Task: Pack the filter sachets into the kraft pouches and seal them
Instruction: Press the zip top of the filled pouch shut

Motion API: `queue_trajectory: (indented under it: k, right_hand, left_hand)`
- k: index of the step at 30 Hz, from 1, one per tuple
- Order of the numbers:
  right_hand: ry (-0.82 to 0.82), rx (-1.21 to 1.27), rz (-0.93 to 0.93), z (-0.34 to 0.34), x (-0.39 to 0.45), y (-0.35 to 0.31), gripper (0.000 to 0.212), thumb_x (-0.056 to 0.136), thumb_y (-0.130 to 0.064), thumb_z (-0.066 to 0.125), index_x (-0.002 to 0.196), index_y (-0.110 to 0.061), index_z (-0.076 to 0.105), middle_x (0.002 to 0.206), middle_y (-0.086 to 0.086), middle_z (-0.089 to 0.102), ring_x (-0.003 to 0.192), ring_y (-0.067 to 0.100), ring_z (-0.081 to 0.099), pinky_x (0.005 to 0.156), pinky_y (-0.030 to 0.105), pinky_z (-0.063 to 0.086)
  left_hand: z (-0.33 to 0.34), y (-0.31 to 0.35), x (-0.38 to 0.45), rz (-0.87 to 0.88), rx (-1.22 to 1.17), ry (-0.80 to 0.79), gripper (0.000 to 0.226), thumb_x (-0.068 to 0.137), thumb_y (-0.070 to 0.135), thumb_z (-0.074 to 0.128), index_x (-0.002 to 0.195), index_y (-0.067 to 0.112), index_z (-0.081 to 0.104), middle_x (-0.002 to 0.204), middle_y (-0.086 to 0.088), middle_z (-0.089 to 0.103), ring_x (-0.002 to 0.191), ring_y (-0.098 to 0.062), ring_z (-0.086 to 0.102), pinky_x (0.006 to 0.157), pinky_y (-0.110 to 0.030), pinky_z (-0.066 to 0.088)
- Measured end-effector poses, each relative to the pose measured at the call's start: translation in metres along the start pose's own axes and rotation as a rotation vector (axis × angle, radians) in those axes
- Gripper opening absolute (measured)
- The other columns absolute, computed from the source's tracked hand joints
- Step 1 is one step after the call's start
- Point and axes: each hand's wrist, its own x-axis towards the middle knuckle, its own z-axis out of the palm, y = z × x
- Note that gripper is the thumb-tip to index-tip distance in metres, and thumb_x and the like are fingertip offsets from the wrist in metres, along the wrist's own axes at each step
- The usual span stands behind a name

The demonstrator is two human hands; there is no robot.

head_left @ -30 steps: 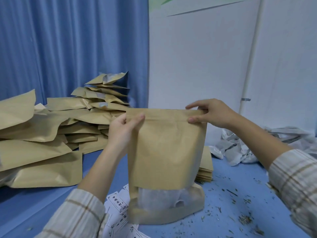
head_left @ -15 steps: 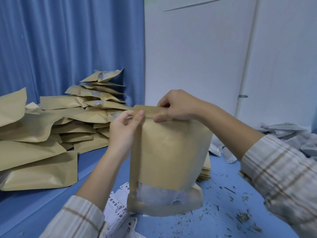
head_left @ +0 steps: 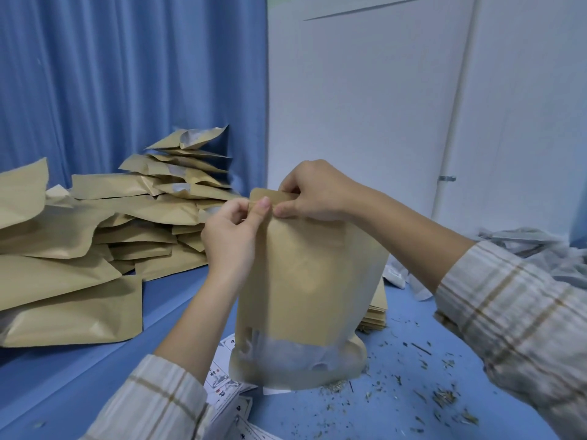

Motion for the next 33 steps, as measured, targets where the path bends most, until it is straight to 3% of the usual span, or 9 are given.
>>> queue_trajectory:
  k: [5,9,12,15,19,22,25,30,33]
  right_hand:
    - [-0.005,-0.01,0.005,0.0,0.001,0.0,0.02,0.082,-0.029,0.064,0.08,-0.01,0.068,0.073,0.004,0.063,0.073,0.02,0.055,0.064,0.032,0.044]
    - [-0.012,-0.073,-0.028,0.001,0.004,-0.007,0.029,0.085,-0.028,0.06,0.08,0.0,0.065,0.072,0.015,0.058,0.067,0.02,0.046,0.057,0.031,0.035]
    - [0.066,-0.049,0.0,0.007,0.006,-0.008,0.025,0.081,-0.028,0.062,0.078,-0.004,0.068,0.07,0.015,0.06,0.064,0.019,0.045,0.063,0.036,0.046]
    - [0.002,-0.041,0.008,0.008,0.005,-0.009,0.025,0.083,-0.031,0.061,0.064,-0.015,0.063,0.061,0.003,0.056,0.062,0.017,0.046,0.057,0.032,0.041]
    - [-0.092,-0.088,0.006,-0.006,0.003,0.004,0.022,0.078,-0.039,0.069,0.085,-0.017,0.07,0.079,-0.003,0.066,0.076,0.013,0.057,0.065,0.027,0.046]
    - [-0.097,-0.115,-0.007,-0.008,-0.002,0.017,0.026,0.077,-0.041,0.071,0.069,-0.019,0.059,0.062,-0.008,0.053,0.062,0.009,0.049,0.053,0.023,0.035]
    - [-0.037,-0.101,-0.024,0.0,-0.005,0.022,0.034,0.078,-0.04,0.07,0.069,-0.01,0.058,0.057,-0.002,0.048,0.06,0.014,0.043,0.052,0.026,0.031]
    - [-0.043,-0.02,-0.007,-0.008,-0.015,0.042,0.034,0.076,-0.045,0.071,0.072,-0.012,0.066,0.059,-0.002,0.056,0.059,0.011,0.048,0.055,0.026,0.036]
    - [0.007,-0.025,-0.023,-0.004,-0.019,0.046,0.037,0.078,-0.045,0.069,0.073,-0.008,0.064,0.058,0.0,0.05,0.06,0.016,0.045,0.054,0.026,0.033]
  left_hand:
    - [-0.004,0.003,0.001,-0.07,-0.028,-0.092,0.031,0.083,0.033,0.07,0.063,0.017,0.053,0.06,0.004,0.052,0.061,-0.011,0.041,0.06,-0.03,0.029]
    - [-0.002,0.006,-0.003,-0.121,-0.053,-0.149,0.003,0.09,0.04,0.06,0.087,0.038,0.059,0.081,0.01,0.067,0.082,-0.01,0.06,0.074,-0.029,0.043]
    - [-0.004,0.002,-0.004,-0.187,-0.173,-0.219,0.028,0.092,0.037,0.056,0.11,0.015,0.06,0.098,-0.004,0.07,0.094,-0.02,0.064,0.08,-0.034,0.048]
    - [-0.005,-0.001,-0.007,-0.11,-0.095,-0.256,0.023,0.096,0.026,0.053,0.099,0.006,0.062,0.094,-0.012,0.068,0.088,-0.026,0.062,0.08,-0.04,0.046]
    - [-0.007,-0.005,-0.003,-0.046,-0.011,-0.147,0.03,0.097,0.023,0.051,0.08,0.0,0.058,0.07,-0.003,0.054,0.069,-0.015,0.046,0.065,-0.032,0.035]
    - [-0.006,-0.006,-0.003,-0.005,0.024,-0.124,0.037,0.096,0.024,0.052,0.072,-0.002,0.047,0.062,0.004,0.041,0.062,-0.011,0.034,0.06,-0.029,0.027]
    - [-0.005,-0.006,-0.007,-0.031,-0.04,-0.147,0.033,0.095,0.025,0.056,0.079,-0.004,0.056,0.07,-0.006,0.05,0.068,-0.017,0.042,0.067,-0.031,0.033]
    - [-0.006,-0.001,-0.006,-0.044,-0.108,-0.151,0.015,0.088,0.018,0.066,0.073,0.02,0.069,0.074,-0.005,0.064,0.073,-0.017,0.054,0.073,-0.035,0.044]
    - [-0.002,0.0,-0.005,-0.054,-0.139,-0.133,0.013,0.088,0.015,0.065,0.078,0.007,0.068,0.078,-0.008,0.064,0.076,-0.019,0.054,0.076,-0.036,0.045]
